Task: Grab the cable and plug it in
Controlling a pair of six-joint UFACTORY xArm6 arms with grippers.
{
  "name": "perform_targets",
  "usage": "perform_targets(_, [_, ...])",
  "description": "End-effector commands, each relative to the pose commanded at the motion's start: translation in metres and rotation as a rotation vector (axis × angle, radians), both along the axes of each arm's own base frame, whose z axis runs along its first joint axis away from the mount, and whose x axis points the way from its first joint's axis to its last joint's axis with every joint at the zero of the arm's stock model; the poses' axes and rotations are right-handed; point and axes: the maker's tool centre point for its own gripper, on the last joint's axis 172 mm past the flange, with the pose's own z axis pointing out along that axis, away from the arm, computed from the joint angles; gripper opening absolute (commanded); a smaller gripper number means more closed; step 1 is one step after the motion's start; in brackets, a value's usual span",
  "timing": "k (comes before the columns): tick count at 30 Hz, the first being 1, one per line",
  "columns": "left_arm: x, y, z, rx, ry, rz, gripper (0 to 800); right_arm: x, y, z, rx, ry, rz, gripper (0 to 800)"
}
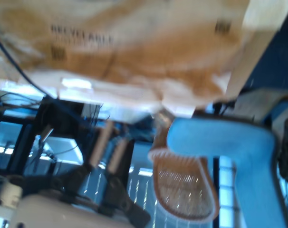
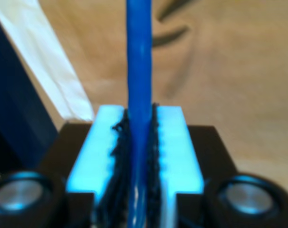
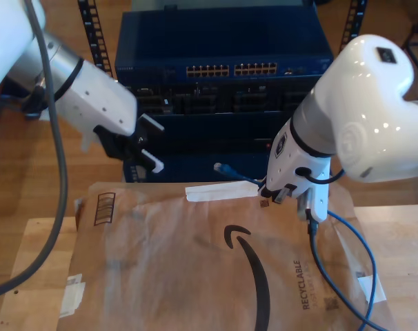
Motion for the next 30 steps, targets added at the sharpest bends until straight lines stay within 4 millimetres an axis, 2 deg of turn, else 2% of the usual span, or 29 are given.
perform_targets(4, [-0.009, -0.004, 0.0, -0.014, 0.023, -0.022, 797, -0.001, 0.009, 0.026, 0.096, 0.051, 0.043, 2])
perform_targets(8, [-0.01, -0.004, 0.004, -0.018, 0.014, -0.035, 797, -0.004, 0.012, 0.037, 0.218, 0.1, 0.093, 2])
perform_targets(11, [-0.013, -0.015, 0.025, -0.065, 0.002, -0.062, 797, -0.007, -0.006, 0.034, 0.295, 0.145, 0.119, 2])
perform_targets(15, [-0.031, -0.04, 0.057, -0.202, 0.01, -0.137, 795, -0.017, -0.014, 0.036, 0.432, 0.181, 0.159, 2])
perform_targets(17, [-0.039, -0.046, 0.067, -0.246, 0.029, -0.154, 795, -0.032, -0.007, 0.037, 0.472, 0.195, 0.208, 2])
perform_targets(19, [-0.045, -0.051, 0.074, -0.278, 0.045, -0.168, 794, -0.05, -0.001, 0.046, 0.503, 0.178, 0.283, 2])
perform_targets(22, [-0.051, -0.053, 0.078, -0.307, 0.067, -0.173, 794, -0.061, 0.007, 0.06, 0.551, 0.139, 0.313, 2])
perform_targets(24, [-0.045, -0.044, 0.081, -0.322, 0.088, -0.125, 793, -0.065, 0.009, 0.064, 0.56, 0.128, 0.313, 2])
perform_targets(30, [-0.045, -0.042, 0.083, -0.335, 0.145, -0.082, 793, -0.061, 0.008, 0.068, 0.553, 0.093, 0.302, 3])
